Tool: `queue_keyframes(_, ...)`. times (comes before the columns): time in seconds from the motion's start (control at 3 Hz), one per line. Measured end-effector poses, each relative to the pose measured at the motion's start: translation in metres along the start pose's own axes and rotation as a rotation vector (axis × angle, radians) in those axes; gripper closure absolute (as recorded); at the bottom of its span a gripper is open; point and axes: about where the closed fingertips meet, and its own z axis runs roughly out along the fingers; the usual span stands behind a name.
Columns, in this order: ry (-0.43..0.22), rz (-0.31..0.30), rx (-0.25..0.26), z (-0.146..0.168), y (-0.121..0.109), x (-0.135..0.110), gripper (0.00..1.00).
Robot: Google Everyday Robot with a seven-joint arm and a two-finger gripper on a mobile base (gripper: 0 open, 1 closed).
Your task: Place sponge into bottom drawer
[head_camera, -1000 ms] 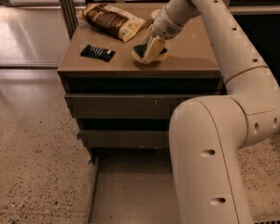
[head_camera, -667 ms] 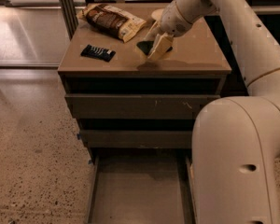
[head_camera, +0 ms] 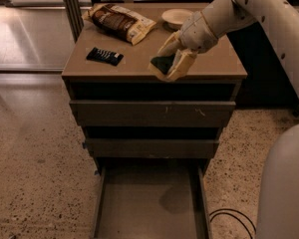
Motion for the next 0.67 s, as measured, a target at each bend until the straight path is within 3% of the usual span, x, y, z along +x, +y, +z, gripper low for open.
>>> queue_keyframes(0.33, -0.029, -0.083, -0.097, 0.0097, 0.0457, -0.0136, 1.0)
queue_keyframes(0.67, -0.029, -0.083, -0.097, 0.0097, 0.0457, -0.0136, 1.0)
